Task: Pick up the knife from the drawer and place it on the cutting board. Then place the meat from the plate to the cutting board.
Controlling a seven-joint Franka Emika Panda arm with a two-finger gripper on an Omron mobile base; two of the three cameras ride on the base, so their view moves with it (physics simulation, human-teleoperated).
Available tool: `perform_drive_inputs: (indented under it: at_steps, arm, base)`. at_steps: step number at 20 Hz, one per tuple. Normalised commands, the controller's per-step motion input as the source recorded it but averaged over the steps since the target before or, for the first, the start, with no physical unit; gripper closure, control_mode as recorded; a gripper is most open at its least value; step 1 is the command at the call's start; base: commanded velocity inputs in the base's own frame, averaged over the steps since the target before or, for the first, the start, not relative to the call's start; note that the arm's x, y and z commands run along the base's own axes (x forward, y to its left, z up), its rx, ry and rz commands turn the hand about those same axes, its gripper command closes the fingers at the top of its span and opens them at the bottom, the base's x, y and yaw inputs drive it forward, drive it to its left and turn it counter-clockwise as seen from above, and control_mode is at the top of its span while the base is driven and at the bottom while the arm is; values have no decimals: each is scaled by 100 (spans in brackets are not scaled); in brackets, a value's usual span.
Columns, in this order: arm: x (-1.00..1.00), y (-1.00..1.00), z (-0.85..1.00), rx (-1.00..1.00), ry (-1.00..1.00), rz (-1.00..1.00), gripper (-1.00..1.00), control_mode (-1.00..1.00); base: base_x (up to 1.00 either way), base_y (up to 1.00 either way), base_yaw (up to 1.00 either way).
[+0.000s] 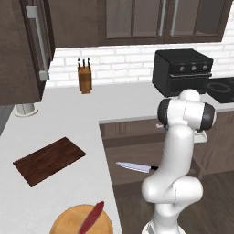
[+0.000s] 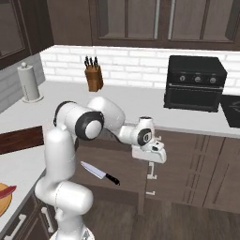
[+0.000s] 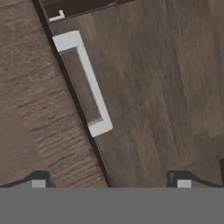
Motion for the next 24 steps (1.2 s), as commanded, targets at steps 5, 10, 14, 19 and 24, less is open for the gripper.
perform_drive_inputs:
  at_steps: [5, 10, 14, 19, 24]
  arm:
    - [-25, 6, 100, 6, -24, 9, -100, -100]
    - [-43, 30, 100, 1, -16, 16, -100, -100]
    - [-33, 85, 79, -2, -3, 33, -100, -100]
    - [-20, 100, 3, -10, 0, 49, -100, -100]
    - [-2, 95, -9, -3, 1, 62, -100, -100]
  base:
    - [0, 0, 0]
    - [0, 0, 0]
    - [0, 0, 0]
    - [0, 0, 0]
    - [0, 0, 0]
